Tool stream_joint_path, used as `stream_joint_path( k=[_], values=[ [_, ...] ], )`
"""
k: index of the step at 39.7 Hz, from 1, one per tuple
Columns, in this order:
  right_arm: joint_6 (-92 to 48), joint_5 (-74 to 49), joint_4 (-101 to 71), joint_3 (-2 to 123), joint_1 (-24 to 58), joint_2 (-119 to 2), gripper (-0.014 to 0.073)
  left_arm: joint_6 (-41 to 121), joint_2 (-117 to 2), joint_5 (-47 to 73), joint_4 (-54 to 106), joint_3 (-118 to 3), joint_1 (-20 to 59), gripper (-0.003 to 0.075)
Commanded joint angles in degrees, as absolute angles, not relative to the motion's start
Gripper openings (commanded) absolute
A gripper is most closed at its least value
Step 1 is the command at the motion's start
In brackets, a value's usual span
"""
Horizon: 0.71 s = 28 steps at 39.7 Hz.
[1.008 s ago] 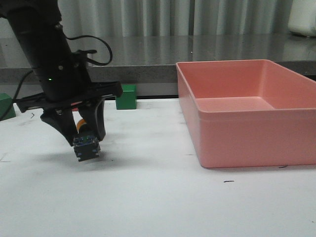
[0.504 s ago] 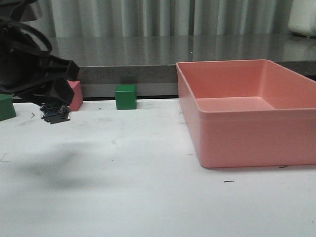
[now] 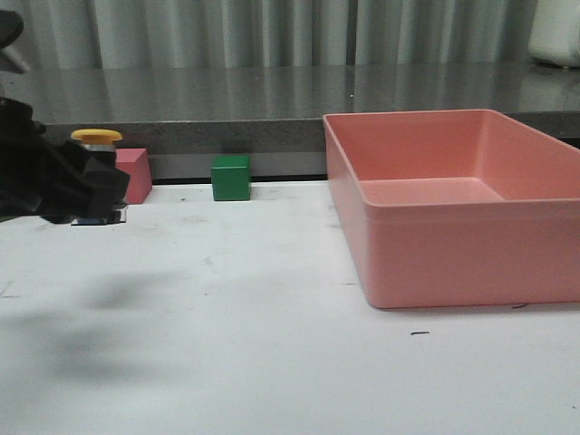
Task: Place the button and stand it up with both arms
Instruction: 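Lift the button with the left gripper and rotate it cap-up, then lower the button upright onto the table and open the left gripper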
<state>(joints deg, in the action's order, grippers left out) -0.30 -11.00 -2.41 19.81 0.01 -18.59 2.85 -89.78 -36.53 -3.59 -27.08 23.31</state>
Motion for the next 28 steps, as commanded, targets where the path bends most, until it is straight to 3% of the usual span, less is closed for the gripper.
stream_joint_path(
  k=[1,14,28],
  values=[
    [-0.88,-6.32,-1.7,21.23,-0.07,-18.85,-0.007,7.17,-90.76,-50.08,0.86,-25.25,23.02,0.0218],
    [-0.88,-6.32,-1.7,21.23,-0.07,-18.85,-0.007,7.29,-103.72,-76.89,1.25,-19.45,23.02,0.0218],
    [-0.88,-6.37,-1.7,21.23,-0.07,-18.85,-0.007,8.46,-109.32,-77.94,1.38,-19.33,23.12,0.0218]
  ],
)
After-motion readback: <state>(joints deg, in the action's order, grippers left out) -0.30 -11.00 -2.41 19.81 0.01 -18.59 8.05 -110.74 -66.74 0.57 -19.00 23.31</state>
